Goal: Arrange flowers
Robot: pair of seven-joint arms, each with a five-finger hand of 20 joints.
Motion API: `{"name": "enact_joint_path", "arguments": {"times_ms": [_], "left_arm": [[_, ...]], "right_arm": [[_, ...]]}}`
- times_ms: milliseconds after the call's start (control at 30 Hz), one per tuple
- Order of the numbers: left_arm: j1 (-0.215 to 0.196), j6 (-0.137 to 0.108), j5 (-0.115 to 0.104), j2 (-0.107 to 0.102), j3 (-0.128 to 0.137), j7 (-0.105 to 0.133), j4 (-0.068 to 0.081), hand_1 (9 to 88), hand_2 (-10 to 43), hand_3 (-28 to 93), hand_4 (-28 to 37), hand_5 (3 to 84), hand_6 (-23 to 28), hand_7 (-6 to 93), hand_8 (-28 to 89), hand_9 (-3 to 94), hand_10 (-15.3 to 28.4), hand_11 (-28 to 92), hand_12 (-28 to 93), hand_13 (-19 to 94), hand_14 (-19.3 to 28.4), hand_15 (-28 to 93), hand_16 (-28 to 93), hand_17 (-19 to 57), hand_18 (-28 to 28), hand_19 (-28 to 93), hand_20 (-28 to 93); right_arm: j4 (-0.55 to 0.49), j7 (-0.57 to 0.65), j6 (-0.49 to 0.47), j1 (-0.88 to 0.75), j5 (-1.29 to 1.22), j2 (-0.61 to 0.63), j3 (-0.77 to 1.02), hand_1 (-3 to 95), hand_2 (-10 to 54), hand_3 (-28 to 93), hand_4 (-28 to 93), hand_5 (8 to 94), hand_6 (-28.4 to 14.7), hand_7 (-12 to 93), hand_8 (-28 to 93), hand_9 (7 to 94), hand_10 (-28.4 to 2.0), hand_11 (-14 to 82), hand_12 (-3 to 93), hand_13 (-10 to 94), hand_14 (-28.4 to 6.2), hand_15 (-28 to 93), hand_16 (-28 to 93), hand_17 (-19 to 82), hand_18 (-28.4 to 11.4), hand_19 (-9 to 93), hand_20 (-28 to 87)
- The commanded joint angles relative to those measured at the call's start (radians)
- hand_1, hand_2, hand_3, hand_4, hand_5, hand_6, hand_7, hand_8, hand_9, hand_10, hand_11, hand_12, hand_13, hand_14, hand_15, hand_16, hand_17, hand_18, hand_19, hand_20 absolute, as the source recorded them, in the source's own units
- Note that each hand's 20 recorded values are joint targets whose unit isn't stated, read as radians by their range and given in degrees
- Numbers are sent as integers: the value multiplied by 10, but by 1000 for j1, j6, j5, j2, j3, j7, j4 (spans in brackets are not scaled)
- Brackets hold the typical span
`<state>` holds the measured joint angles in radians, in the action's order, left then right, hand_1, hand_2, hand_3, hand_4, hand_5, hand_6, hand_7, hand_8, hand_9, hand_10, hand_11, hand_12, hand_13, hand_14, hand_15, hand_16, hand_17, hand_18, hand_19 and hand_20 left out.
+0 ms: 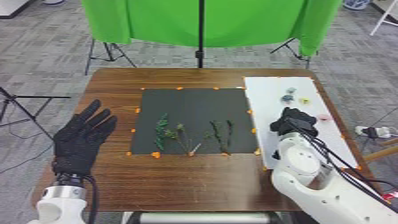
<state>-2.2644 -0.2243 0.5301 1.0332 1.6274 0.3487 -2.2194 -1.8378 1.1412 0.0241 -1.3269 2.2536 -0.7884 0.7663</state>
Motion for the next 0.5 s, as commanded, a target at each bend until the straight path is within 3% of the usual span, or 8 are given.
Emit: {"name": "enact_joint_path", "arguments": {"times_ms": [33, 67, 133, 267, 467, 500], "left_arm": [[-8, -3, 1, 17, 3, -15, 6, 233, 76, 801, -265, 396, 102, 103, -90, 346, 196, 240, 101, 243, 265, 465, -84, -109, 238, 515, 114], [-9, -3, 2, 18, 4, -16, 6, 233, 76, 801, -265, 396, 102, 103, -89, 346, 197, 240, 101, 243, 265, 465, -84, -109, 238, 515, 113], [-11, -4, 1, 15, 6, -13, 5, 234, 76, 800, -265, 396, 102, 103, -90, 346, 197, 240, 101, 243, 265, 465, -84, -108, 238, 514, 113], [-11, -2, -1, 12, 3, -5, 7, 232, 76, 802, -265, 396, 102, 103, -90, 347, 197, 240, 100, 244, 266, 465, -84, -109, 239, 515, 114], [-17, 0, 5, 10, 16, -10, 0, 233, 76, 802, -266, 396, 103, 103, -89, 347, 199, 240, 100, 243, 266, 466, -84, -108, 238, 515, 114], [-20, -2, 3, 6, 17, -2, -3, 233, 76, 802, -266, 396, 103, 104, -89, 347, 199, 240, 100, 243, 266, 466, -84, -108, 239, 515, 114]], "right_arm": [[70, 26, 94, 57, 123, 19, -127, 454, -95, 758, -280, 686, -18, 207, -78, 727, -162, 347, 188, 632, -136, 783, 107, 283, -269, 932, 406], [70, 31, 134, 68, 134, 28, -151, 526, -95, 712, -282, 757, -10, 226, -10, 822, -117, 243, 283, 687, -107, 751, 147, 319, -259, 932, 426], [72, 42, 166, 87, 173, 38, -184, 588, -95, 694, -282, 835, 0, 228, 43, 914, -83, 185, 345, 764, -76, 713, 176, 375, -243, 932, 453], [53, 64, 241, 114, 203, 61, -215, 616, -95, 686, -283, 883, -1, 203, 62, 937, -79, 201, 327, 825, -48, 664, 189, 428, -234, 932, 465], [-11, 38, 294, 142, 245, 30, -210, 620, -95, 693, -283, 895, -6, 191, 69, 937, -81, 220, 312, 843, -45, 643, 204, 439, -237, 932, 475], [-19, 14, 291, 149, 248, 5, -205, 620, -95, 694, -283, 896, -7, 190, 69, 937, -80, 221, 311, 844, -45, 642, 206, 440, -237, 932, 475]]}}
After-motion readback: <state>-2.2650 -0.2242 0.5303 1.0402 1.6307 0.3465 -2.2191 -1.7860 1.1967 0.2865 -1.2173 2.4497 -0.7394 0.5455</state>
